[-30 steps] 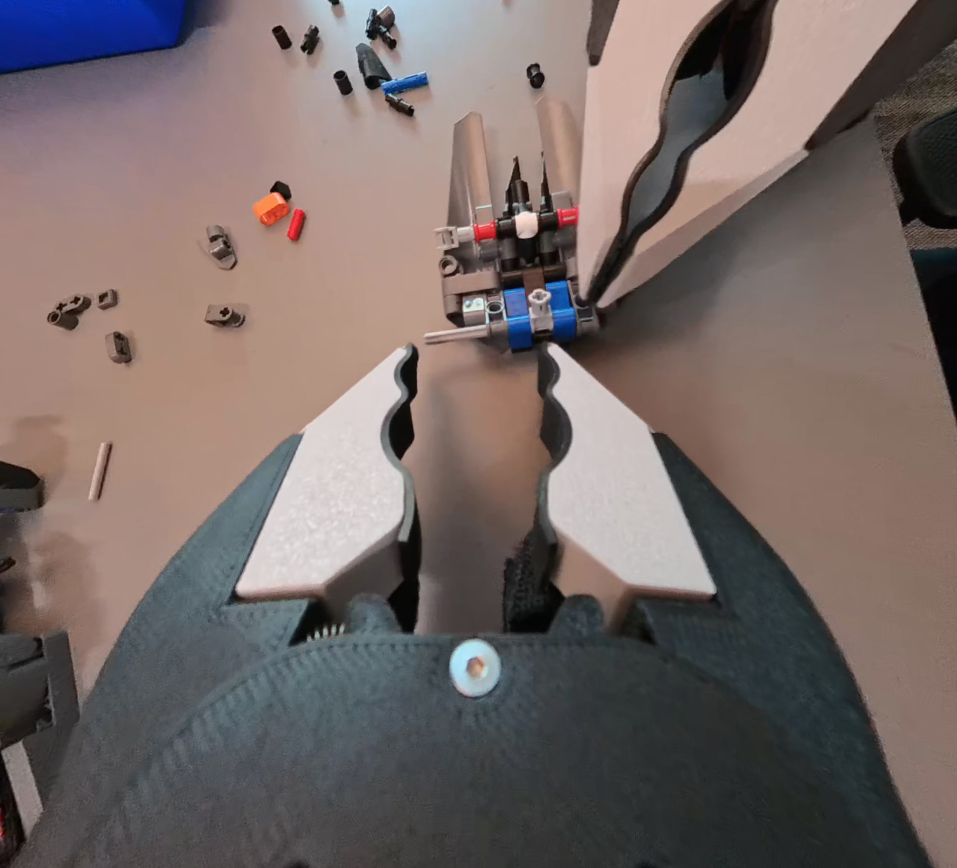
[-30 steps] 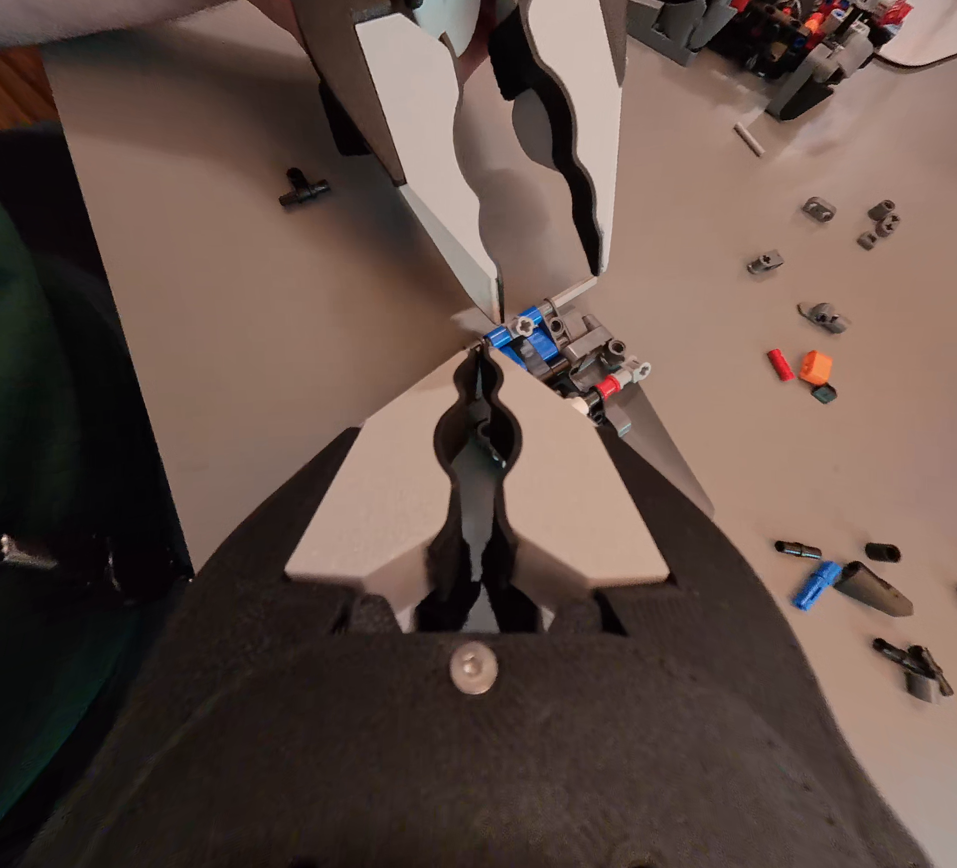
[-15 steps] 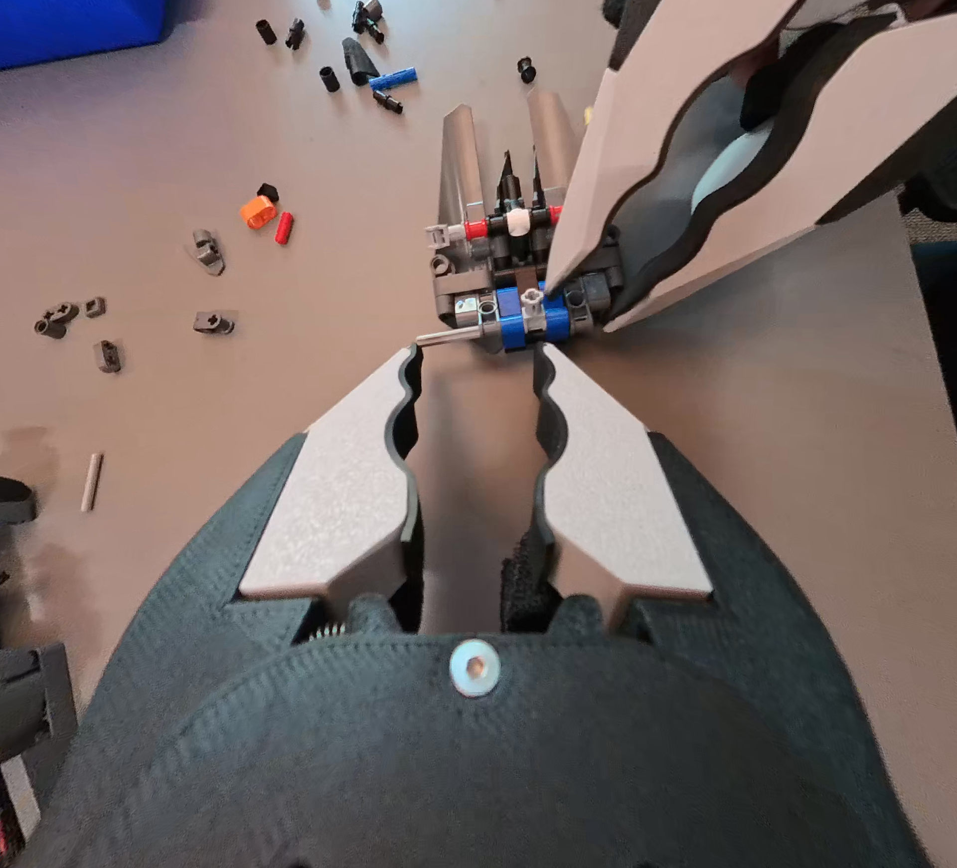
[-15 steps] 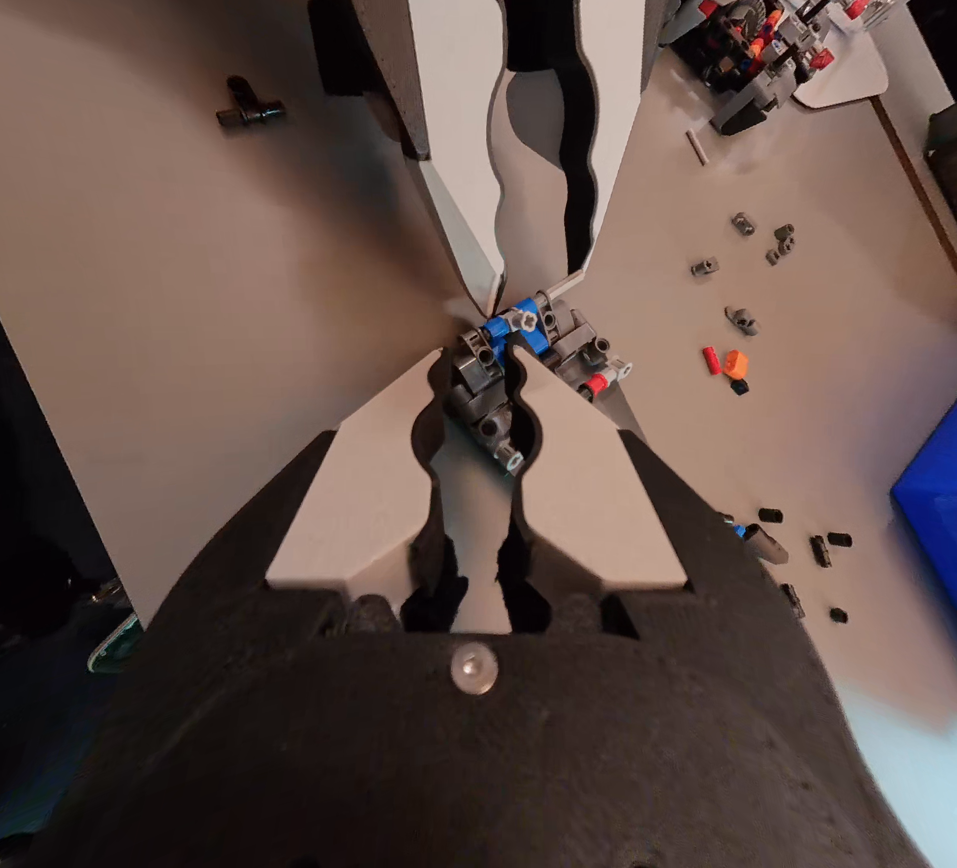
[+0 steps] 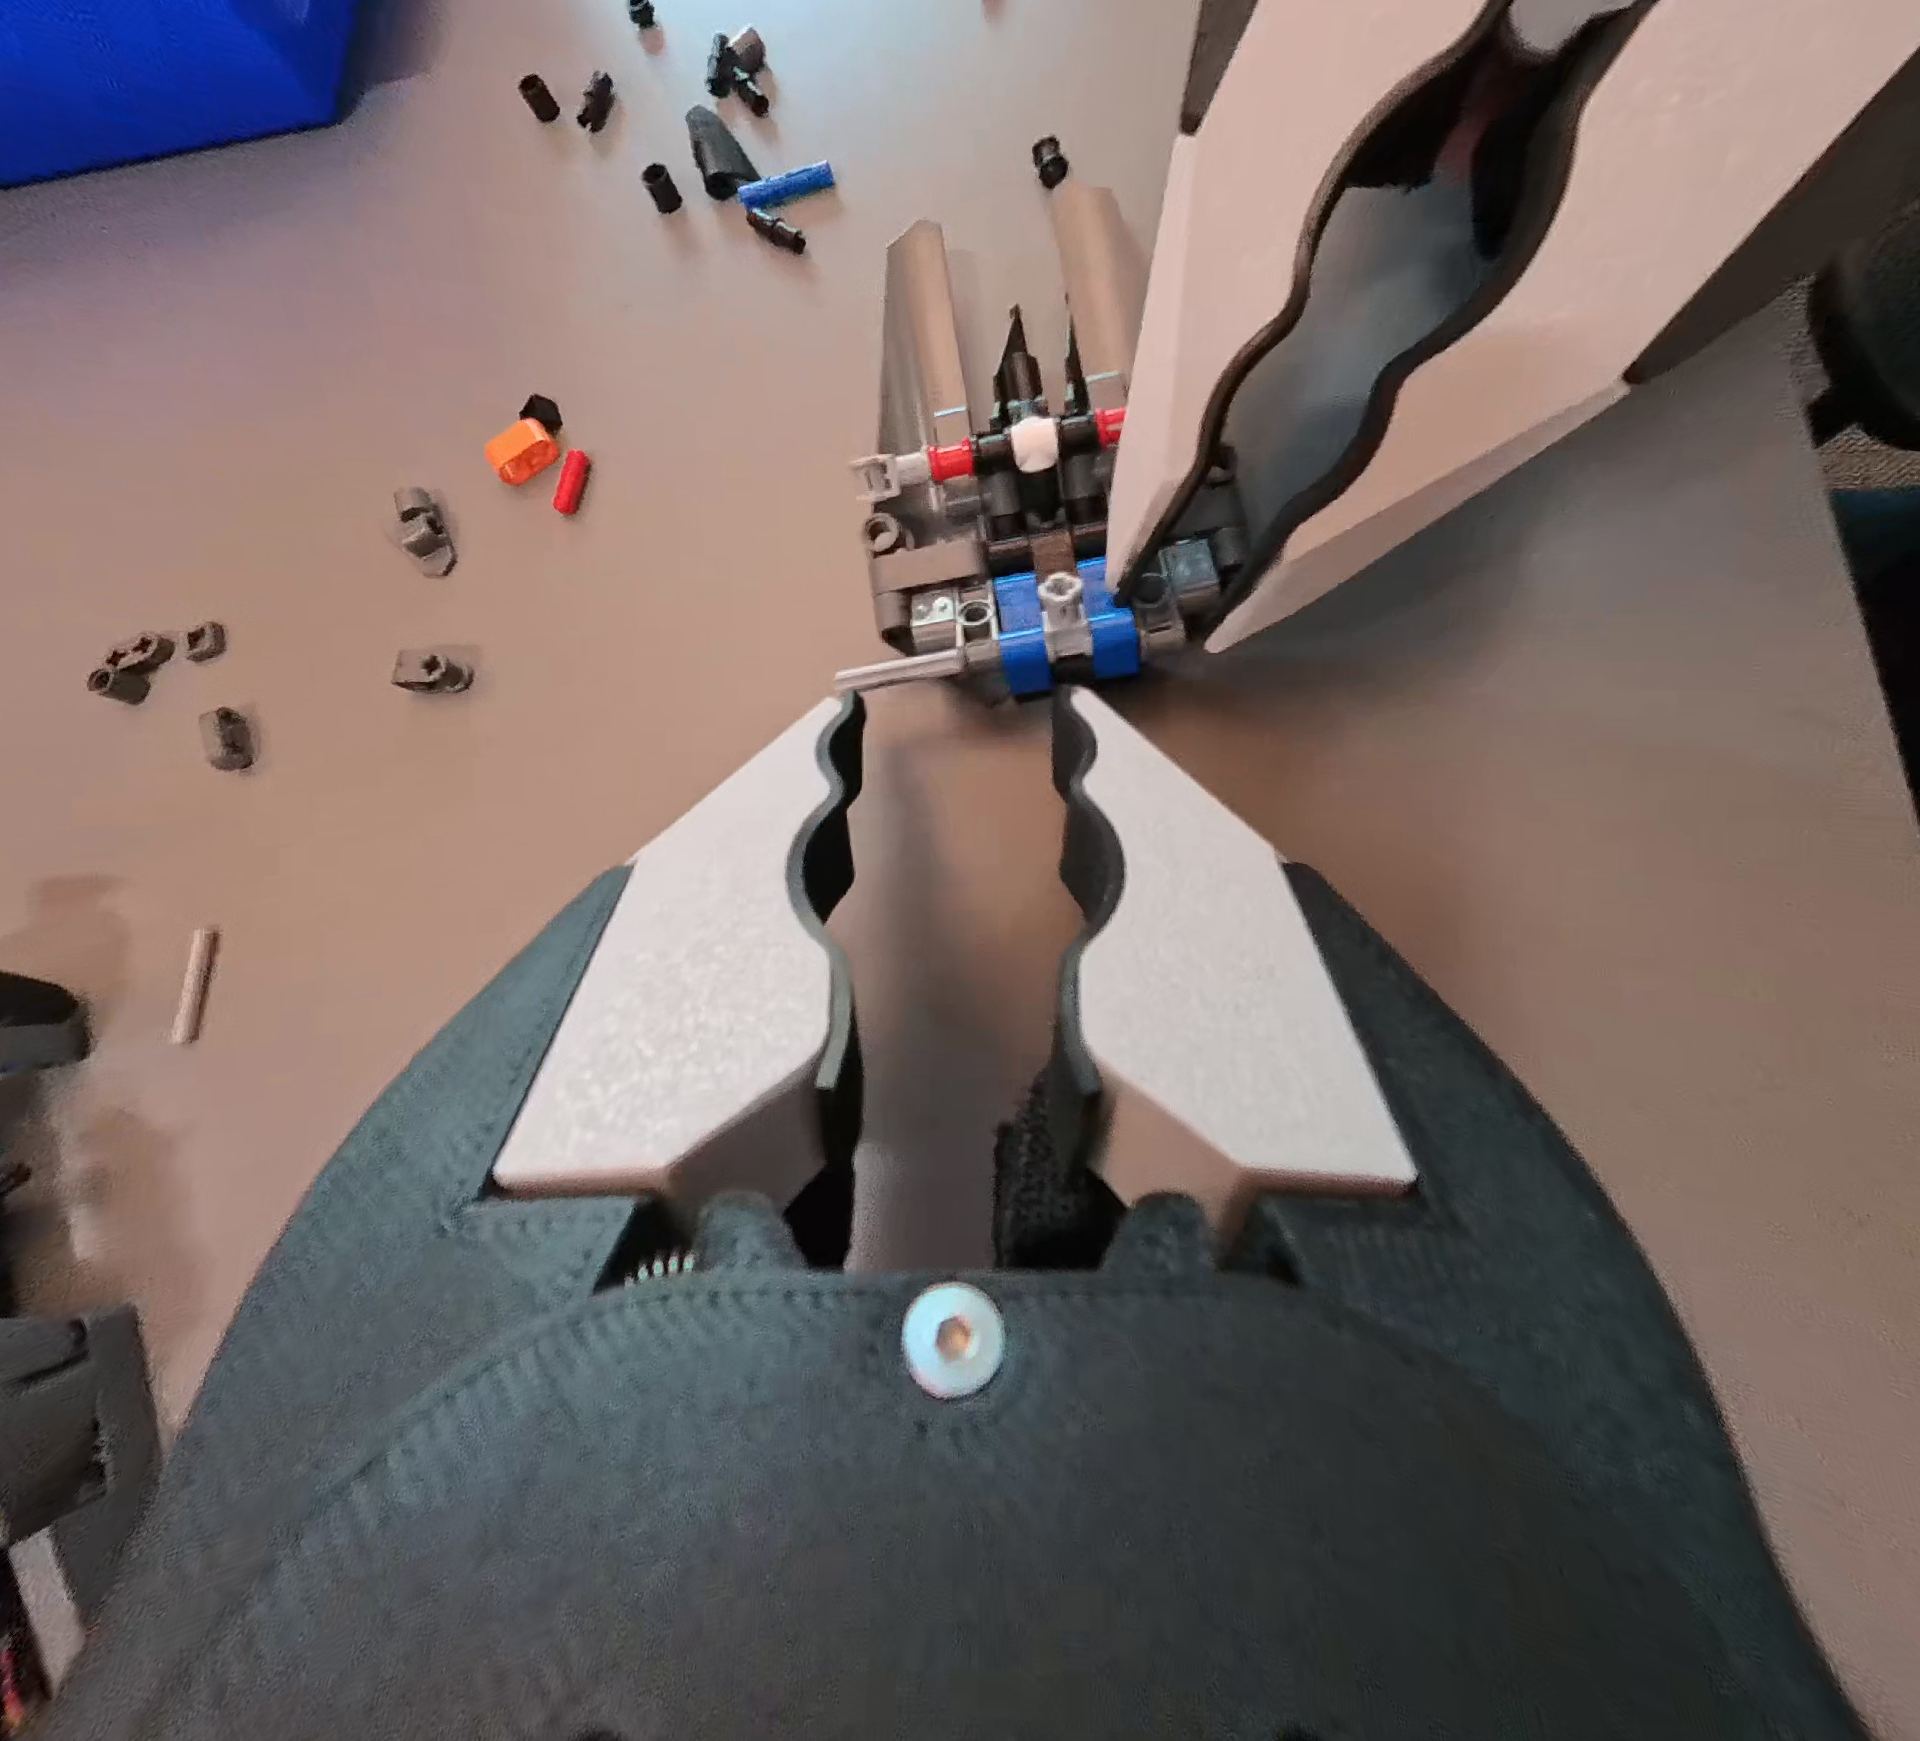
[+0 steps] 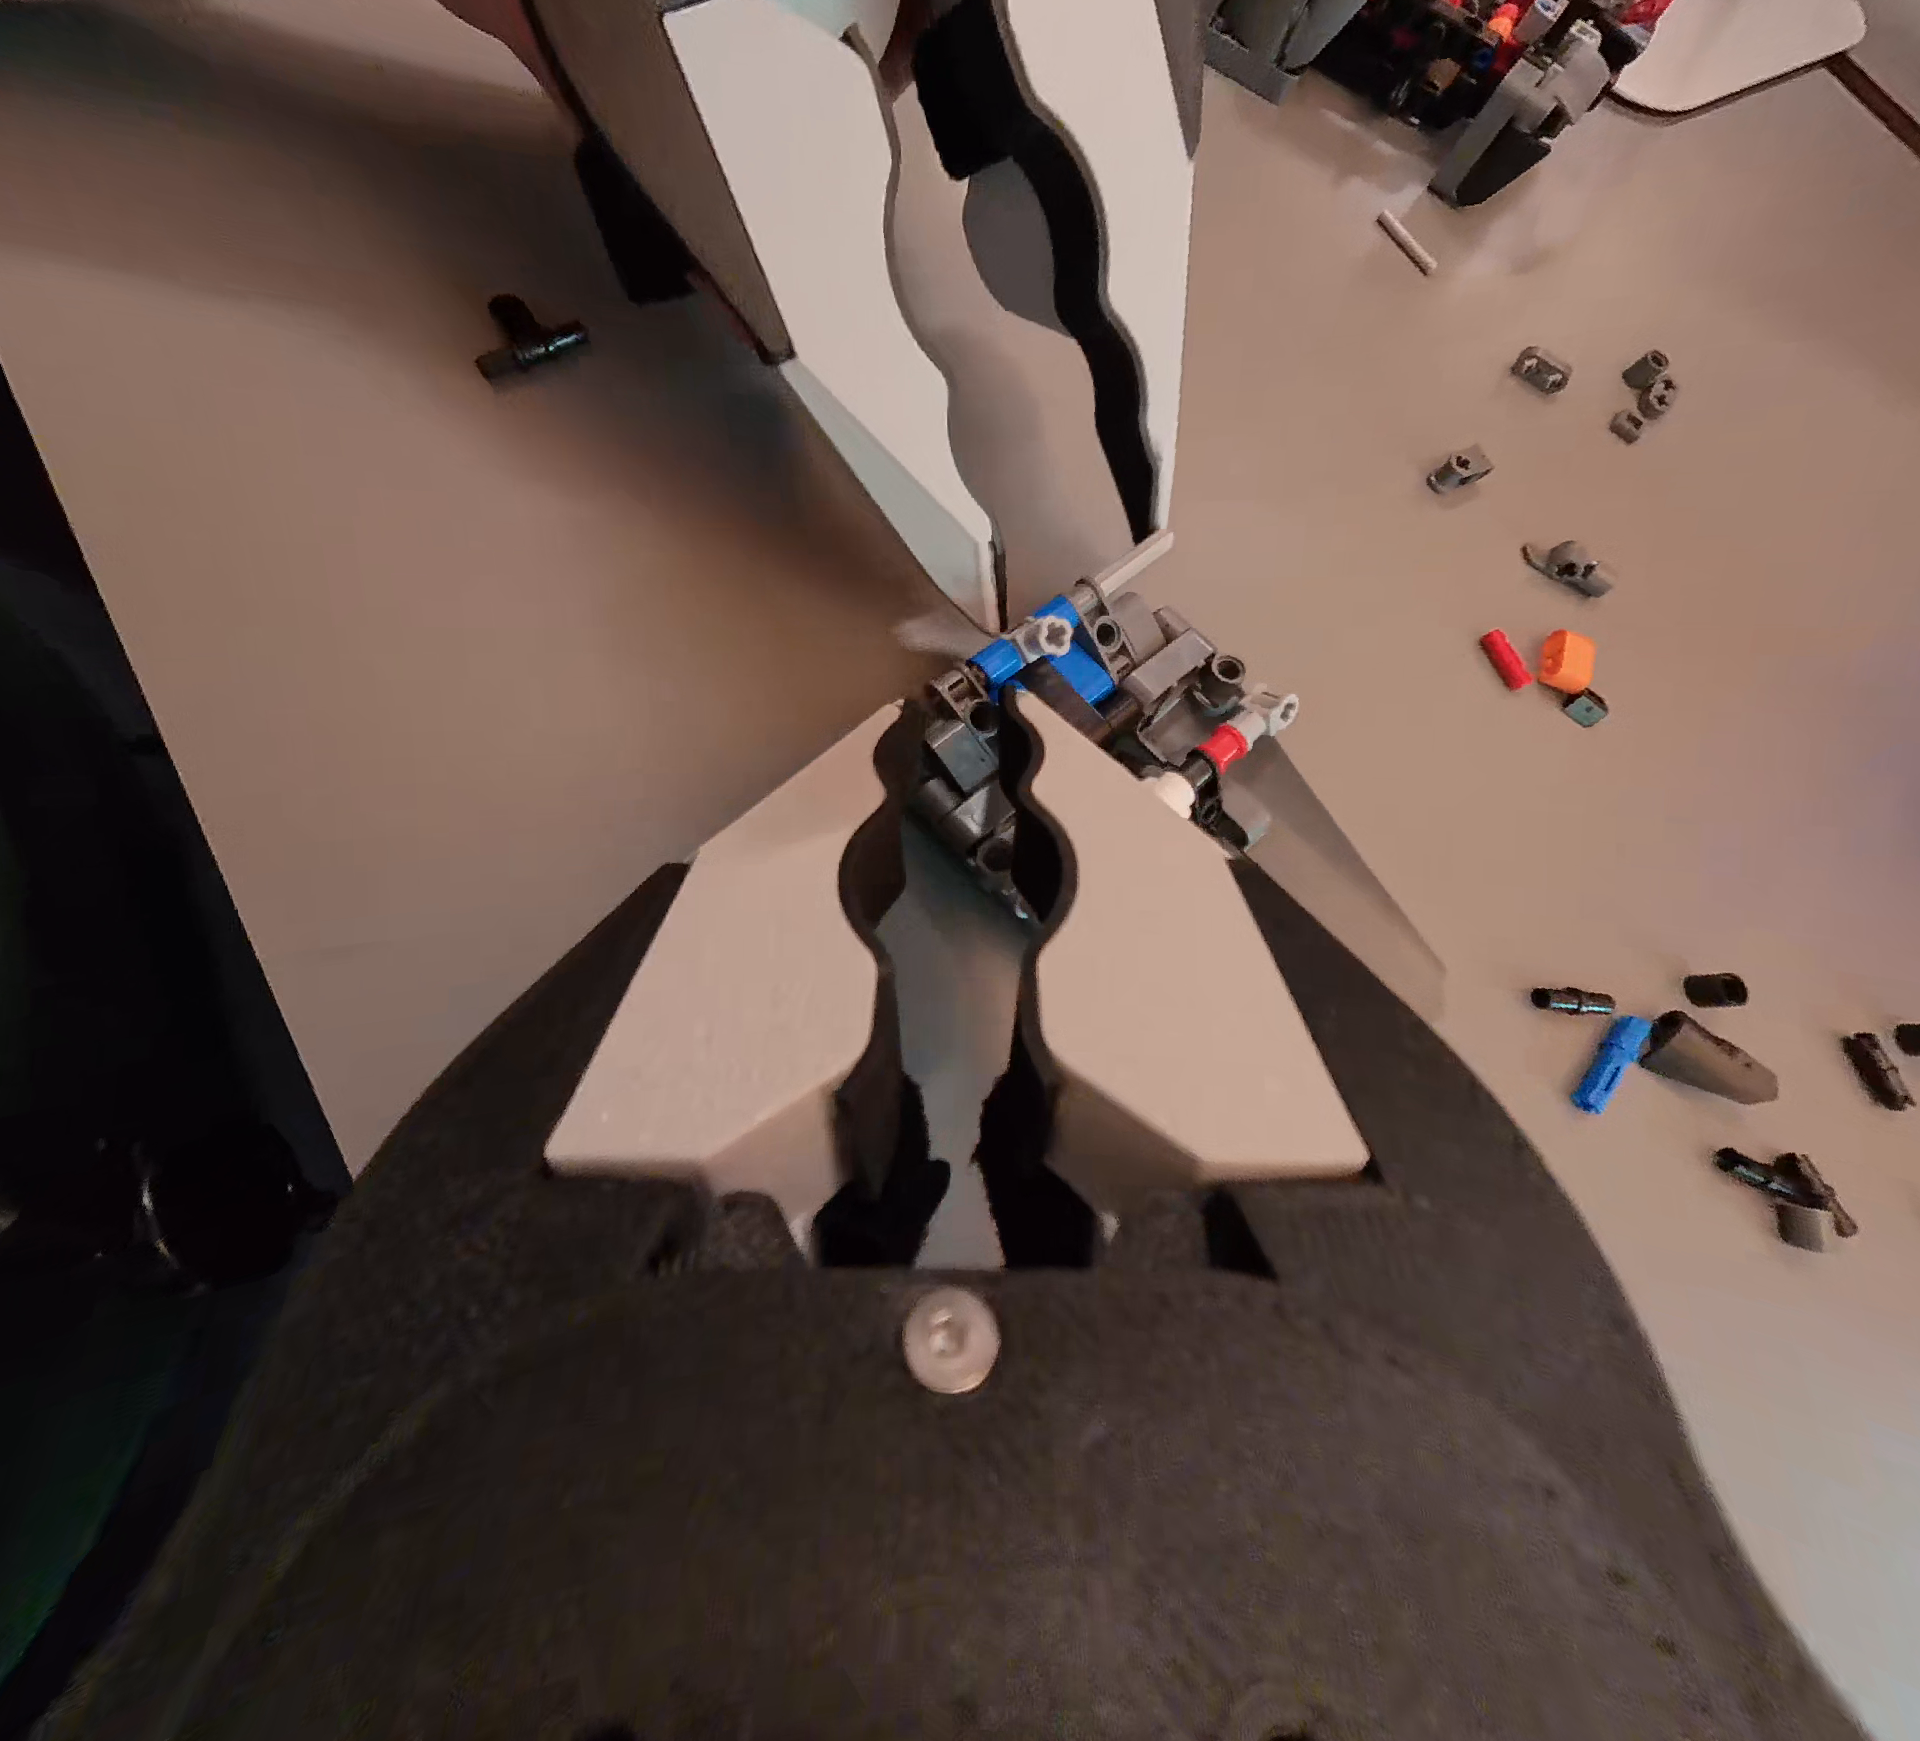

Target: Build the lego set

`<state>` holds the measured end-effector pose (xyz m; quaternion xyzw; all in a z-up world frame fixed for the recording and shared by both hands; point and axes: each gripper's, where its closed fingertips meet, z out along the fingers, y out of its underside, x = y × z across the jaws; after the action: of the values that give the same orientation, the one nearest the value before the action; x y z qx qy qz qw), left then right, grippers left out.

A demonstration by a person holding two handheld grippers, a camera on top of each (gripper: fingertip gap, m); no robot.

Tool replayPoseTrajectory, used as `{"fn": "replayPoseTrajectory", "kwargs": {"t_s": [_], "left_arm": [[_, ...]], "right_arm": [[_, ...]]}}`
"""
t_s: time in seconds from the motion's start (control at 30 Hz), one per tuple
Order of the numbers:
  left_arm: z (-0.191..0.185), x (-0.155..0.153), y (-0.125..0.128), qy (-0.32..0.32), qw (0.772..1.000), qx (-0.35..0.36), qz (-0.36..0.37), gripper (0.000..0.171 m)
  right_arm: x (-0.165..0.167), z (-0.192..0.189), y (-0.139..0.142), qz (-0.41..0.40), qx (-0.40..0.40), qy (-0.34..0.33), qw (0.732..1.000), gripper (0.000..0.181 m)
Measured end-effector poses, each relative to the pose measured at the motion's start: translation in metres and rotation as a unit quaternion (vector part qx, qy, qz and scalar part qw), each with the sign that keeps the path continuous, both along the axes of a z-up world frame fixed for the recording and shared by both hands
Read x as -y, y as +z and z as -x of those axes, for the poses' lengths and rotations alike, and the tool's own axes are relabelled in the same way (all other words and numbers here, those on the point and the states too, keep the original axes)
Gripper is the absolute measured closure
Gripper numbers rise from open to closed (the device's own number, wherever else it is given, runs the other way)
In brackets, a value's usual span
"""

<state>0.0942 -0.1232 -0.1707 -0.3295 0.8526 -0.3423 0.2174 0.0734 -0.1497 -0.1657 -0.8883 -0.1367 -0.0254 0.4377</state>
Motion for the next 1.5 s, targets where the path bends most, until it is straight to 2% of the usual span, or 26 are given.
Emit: {"fn": "replayPoseTrajectory", "kwargs": {"t_s": [0.17, 0.23, 0.33, 0.47, 0.53, 0.67, 1.07, 1.17, 1.4, 1.5], "left_arm": [[0.002, 0.006, 0.009, -0.029, 0.998, 0.038, -0.033, 0.131], [0.011, 0.021, 0.011, -0.076, 0.995, 0.052, -0.046, 0.138], [0.017, 0.034, 0.006, -0.11, 0.99, 0.054, -0.068, 0.146], [0.013, 0.037, 0.004, -0.108, 0.99, 0.053, -0.074, 0.151], [0.011, 0.038, 0.004, -0.107, 0.99, 0.048, -0.074, 0.151], [0.011, 0.037, 0.004, -0.106, 0.99, 0.046, -0.081, 0.152], [0.011, 0.038, 0.004, -0.103, 0.991, 0.043, -0.073, 0.152], [0.01, 0.036, 0.003, -0.101, 0.991, 0.045, -0.078, 0.154], [0.009, 0.037, 0.004, -0.099, 0.991, 0.044, -0.074, 0.156], [0.009, 0.038, 0.004, -0.098, 0.992, 0.044, -0.073, 0.156]], "right_arm": [[0.009, 0.008, 0.002, -0.002, -0.028, 0.056, 0.998, 0.17], [0.015, 0.008, 0.002, 0.0, -0.028, 0.081, 0.996, 0.17], [0.023, 0.007, 0.002, 0.003, -0.027, 0.108, 0.994, 0.17], [0.025, 0.004, 0.005, -0.004, -0.013, 0.096, 0.995, 0.171], [0.024, 0.002, 0.001, -0.002, 0.018, 0.082, 0.996, 0.168], [0.024, 0.004, 0.0, -0.005, 0.051, 0.065, 0.997, 0.171], [0.025, 0.002, 0.006, -0.019, -0.063, 0.044, 0.997, 0.172], [0.026, -0.001, 0.013, -0.039, -0.075, 0.04, 0.996, 0.179], [0.028, -0.002, 0.01, -0.035, -0.054, 0.045, 0.997, 0.177], [0.029, -0.001, 0.008, -0.034, -0.021, 0.051, 0.998, 0.177]]}}
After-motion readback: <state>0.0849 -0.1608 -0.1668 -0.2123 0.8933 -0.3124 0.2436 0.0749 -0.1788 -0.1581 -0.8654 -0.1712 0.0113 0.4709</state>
